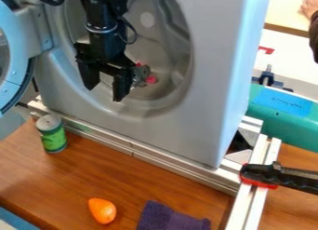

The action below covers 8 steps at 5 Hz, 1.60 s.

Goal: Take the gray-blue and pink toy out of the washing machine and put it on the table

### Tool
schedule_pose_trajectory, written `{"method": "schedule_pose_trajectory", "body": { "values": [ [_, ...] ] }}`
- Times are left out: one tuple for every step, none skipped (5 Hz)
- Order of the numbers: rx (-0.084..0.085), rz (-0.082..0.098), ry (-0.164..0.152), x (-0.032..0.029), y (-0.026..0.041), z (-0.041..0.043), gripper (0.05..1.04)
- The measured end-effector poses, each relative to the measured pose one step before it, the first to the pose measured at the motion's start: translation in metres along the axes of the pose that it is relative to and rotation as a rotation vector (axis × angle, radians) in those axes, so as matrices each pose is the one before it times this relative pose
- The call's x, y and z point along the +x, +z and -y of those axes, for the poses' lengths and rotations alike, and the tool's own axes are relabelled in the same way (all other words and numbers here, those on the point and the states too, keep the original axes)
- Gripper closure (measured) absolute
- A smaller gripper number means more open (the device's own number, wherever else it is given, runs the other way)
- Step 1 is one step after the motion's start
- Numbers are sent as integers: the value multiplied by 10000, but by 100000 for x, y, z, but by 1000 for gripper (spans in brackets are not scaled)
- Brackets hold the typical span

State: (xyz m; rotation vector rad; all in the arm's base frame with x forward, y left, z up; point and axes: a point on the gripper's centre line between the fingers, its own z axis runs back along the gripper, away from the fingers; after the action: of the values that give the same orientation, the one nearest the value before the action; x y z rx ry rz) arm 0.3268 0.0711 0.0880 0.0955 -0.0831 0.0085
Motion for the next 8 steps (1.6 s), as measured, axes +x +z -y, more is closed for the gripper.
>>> {"method": "schedule_pose_trajectory", "body": {
  "values": [
    [-46,-331,-51,-370,-1044,180,81],
    [326,392,-293,843,-163,-480,81],
    [82,481,-155,1366,51,-305,81],
    [365,383,-180,779,-574,-496,81],
    [273,349,-161,1315,-720,-522,81],
    [219,320,-34,1586,-556,-614,81],
    [141,5,-127,1356,-611,-511,81],
    [118,-492,-148,206,-1446,-161,134]
  ]
}}
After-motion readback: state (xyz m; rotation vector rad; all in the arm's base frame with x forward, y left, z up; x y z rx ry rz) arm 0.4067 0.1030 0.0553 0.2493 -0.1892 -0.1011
